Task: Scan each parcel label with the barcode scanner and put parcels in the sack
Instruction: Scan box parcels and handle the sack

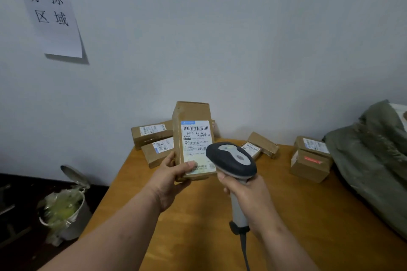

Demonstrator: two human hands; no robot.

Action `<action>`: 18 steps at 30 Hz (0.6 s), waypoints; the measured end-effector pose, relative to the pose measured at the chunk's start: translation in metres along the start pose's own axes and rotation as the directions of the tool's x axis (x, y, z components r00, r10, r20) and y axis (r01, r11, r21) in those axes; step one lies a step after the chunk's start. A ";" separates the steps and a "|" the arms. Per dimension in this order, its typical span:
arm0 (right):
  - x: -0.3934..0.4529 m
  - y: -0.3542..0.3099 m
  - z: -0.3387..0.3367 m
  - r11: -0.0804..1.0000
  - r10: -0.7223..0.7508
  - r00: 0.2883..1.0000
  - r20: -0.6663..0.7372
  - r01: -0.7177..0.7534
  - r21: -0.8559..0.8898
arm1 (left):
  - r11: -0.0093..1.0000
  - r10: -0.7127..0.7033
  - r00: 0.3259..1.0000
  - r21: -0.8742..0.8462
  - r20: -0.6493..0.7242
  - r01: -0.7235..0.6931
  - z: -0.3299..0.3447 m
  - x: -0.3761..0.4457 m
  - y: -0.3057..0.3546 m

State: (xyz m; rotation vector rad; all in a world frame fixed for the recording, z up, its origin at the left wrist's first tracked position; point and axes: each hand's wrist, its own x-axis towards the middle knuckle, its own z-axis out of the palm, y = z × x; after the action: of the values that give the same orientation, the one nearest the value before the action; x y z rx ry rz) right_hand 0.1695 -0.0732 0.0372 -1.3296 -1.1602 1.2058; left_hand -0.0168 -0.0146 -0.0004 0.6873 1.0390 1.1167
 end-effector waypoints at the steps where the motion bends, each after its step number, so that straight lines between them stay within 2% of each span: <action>1: -0.001 0.000 0.001 1.000 0.003 1.000 -0.004 -0.003 0.000 | 1.000 0.012 1.000 0.004 0.004 -0.012 0.000 -0.001 0.002; 7: -0.003 -0.002 0.003 1.000 -0.009 1.000 0.007 0.009 0.000 | 0.997 0.066 0.998 -0.039 -0.019 -0.067 -0.002 -0.001 0.011; 18: 0.000 -0.002 -0.006 1.000 -0.015 1.000 0.020 0.015 -0.018 | 0.996 0.083 0.996 -0.025 -0.043 -0.084 -0.001 -0.002 0.006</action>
State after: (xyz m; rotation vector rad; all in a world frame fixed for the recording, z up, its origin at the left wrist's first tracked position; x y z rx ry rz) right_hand 0.1751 -0.0738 0.0396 -1.3231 -1.1957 1.2029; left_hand -0.0205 -0.0150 0.0046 0.6935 1.0364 1.2201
